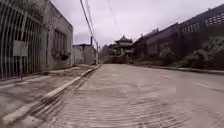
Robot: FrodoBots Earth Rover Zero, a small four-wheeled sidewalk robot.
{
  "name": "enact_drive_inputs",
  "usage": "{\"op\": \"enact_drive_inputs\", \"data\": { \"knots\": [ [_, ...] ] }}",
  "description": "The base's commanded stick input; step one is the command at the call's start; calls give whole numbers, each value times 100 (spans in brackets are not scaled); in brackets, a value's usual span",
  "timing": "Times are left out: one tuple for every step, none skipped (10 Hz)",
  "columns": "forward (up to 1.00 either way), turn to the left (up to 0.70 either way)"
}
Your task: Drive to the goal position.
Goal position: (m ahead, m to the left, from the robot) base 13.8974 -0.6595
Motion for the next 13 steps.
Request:
{"op": "enact_drive_inputs", "data": {
  "knots": [
    [100, 0],
    [100, 0],
    [100, 0],
    [100, 0],
    [100, 0],
    [100, 0],
    [100, 0],
    [100, 0],
    [100, 0],
    [100, 0],
    [100, 0],
    [100, 0],
    [100, 0]
  ]
}}
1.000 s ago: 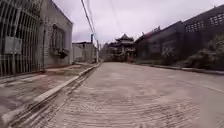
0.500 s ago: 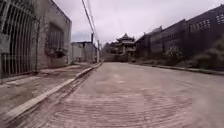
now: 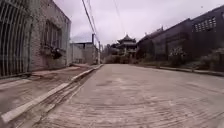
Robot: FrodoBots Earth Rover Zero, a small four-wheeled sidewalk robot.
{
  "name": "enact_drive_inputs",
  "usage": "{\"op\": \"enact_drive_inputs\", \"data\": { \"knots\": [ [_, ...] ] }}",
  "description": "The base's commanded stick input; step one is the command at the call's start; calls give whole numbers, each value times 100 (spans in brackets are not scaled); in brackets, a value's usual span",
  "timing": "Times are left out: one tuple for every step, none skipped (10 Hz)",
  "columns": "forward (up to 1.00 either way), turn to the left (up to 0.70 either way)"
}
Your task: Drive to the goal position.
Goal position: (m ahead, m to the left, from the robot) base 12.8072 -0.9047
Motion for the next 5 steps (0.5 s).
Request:
{"op": "enact_drive_inputs", "data": {
  "knots": [
    [100, 0],
    [100, 0],
    [100, 0],
    [100, 0],
    [100, 0]
  ]
}}
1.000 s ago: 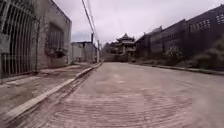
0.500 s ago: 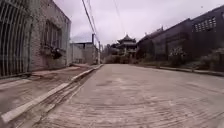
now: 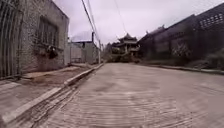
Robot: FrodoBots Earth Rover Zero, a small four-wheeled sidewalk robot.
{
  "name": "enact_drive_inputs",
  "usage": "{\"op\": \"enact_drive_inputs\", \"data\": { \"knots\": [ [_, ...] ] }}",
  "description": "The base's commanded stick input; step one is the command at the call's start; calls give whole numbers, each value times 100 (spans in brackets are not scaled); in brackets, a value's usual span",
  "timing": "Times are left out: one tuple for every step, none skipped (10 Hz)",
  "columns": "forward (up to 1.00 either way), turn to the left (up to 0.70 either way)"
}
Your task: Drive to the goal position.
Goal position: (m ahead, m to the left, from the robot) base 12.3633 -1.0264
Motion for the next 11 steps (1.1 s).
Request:
{"op": "enact_drive_inputs", "data": {
  "knots": [
    [100, 0],
    [100, 0],
    [100, 0],
    [100, 0],
    [100, 0],
    [100, 0],
    [100, 0],
    [100, 0],
    [100, 0],
    [100, 0],
    [100, 0]
  ]
}}
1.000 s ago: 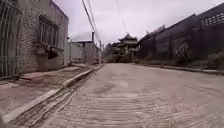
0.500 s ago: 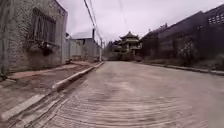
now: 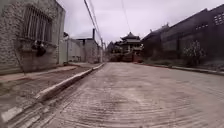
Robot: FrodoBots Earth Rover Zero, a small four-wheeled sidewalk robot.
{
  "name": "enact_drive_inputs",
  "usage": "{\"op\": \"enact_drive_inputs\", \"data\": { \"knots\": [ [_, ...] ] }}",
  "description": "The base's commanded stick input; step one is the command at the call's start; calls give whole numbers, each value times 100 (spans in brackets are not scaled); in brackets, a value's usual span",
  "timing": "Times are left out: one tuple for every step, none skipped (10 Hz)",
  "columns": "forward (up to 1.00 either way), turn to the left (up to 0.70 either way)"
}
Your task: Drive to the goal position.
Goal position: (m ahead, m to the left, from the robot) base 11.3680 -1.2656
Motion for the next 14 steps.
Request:
{"op": "enact_drive_inputs", "data": {
  "knots": [
    [100, 0],
    [100, 0],
    [100, 0],
    [100, 0],
    [100, -1],
    [100, -1],
    [100, -2],
    [100, -2],
    [100, -3],
    [100, -5],
    [100, -8],
    [100, -20],
    [100, -36],
    [100, 0]
  ]
}}
